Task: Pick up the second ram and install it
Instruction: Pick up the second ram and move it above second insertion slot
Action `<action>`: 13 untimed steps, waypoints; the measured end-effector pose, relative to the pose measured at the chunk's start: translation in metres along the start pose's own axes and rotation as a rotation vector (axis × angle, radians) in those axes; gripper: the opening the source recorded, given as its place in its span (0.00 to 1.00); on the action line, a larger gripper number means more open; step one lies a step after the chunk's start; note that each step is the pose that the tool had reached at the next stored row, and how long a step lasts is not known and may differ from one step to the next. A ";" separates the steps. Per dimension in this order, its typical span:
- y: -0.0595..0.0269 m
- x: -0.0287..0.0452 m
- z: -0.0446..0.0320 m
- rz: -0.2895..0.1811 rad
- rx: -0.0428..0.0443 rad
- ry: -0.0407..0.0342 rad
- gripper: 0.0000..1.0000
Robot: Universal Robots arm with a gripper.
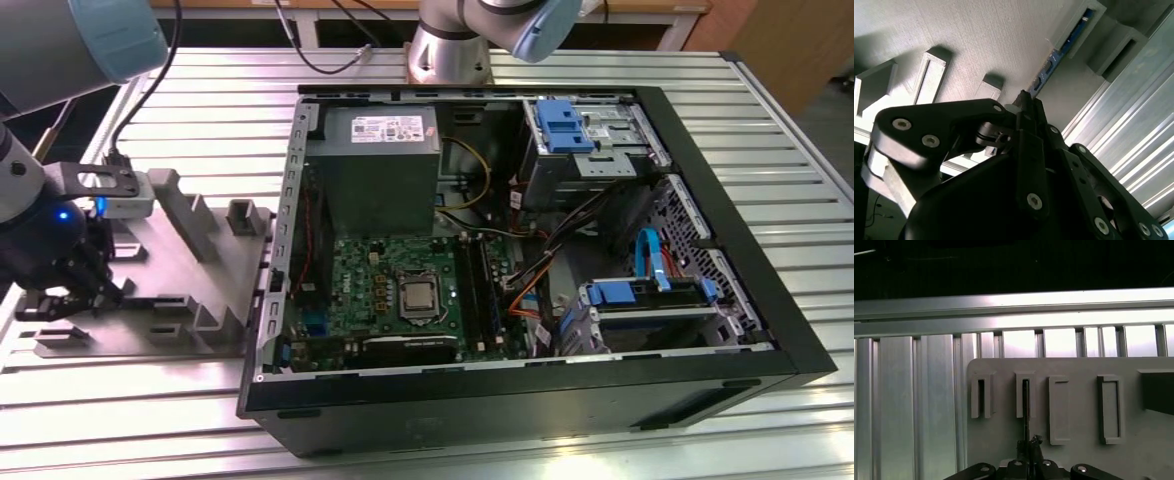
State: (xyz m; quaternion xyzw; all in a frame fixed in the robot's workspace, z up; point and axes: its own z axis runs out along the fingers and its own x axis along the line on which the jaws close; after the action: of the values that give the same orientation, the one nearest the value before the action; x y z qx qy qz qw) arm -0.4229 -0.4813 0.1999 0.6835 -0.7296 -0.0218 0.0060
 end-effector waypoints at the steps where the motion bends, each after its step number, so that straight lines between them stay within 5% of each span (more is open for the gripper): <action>1: 0.0000 0.0000 0.0000 0.000 0.0000 0.0000 0.18; 2: -0.0001 0.0000 0.0000 0.000 0.0000 0.0000 0.11; 13: -0.0006 0.0002 -0.0001 0.000 -0.0001 0.0001 0.11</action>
State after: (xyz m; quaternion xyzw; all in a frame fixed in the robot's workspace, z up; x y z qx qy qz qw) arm -0.4223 -0.4815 0.2000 0.6835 -0.7296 -0.0218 0.0061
